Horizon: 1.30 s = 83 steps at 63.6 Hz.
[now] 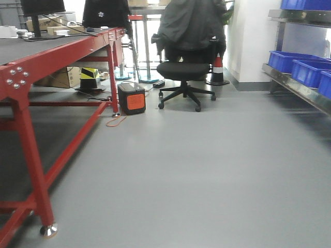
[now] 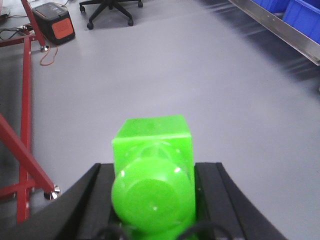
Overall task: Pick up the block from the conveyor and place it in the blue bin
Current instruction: 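Drive toward the steel shelf rack of blue bins holding both blocks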
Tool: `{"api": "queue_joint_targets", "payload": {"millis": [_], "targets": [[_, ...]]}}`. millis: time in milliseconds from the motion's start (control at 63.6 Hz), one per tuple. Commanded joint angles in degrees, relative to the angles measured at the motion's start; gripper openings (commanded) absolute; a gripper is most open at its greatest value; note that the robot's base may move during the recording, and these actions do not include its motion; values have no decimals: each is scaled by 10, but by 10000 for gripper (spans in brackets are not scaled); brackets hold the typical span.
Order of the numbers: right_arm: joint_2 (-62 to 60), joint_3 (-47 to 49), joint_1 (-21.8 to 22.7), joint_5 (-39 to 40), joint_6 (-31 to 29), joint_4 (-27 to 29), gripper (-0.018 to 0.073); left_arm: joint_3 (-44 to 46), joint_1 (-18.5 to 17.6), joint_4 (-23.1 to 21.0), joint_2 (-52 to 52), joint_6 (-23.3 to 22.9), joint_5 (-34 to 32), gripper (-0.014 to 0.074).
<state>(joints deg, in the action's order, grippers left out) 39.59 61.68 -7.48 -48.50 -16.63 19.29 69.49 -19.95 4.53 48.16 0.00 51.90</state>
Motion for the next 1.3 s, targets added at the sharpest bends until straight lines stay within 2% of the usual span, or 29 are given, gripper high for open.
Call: {"api": "queue_joint_targets", "payload": {"millis": [0, 1289], "targets": [[-2, 5, 4, 9, 1, -1, -162, 0, -3, -3, -3, -7, -11, -111], [-2, 5, 4, 9, 1, -1, -162, 0, -3, -2, -3, -7, -20, -111]]}}
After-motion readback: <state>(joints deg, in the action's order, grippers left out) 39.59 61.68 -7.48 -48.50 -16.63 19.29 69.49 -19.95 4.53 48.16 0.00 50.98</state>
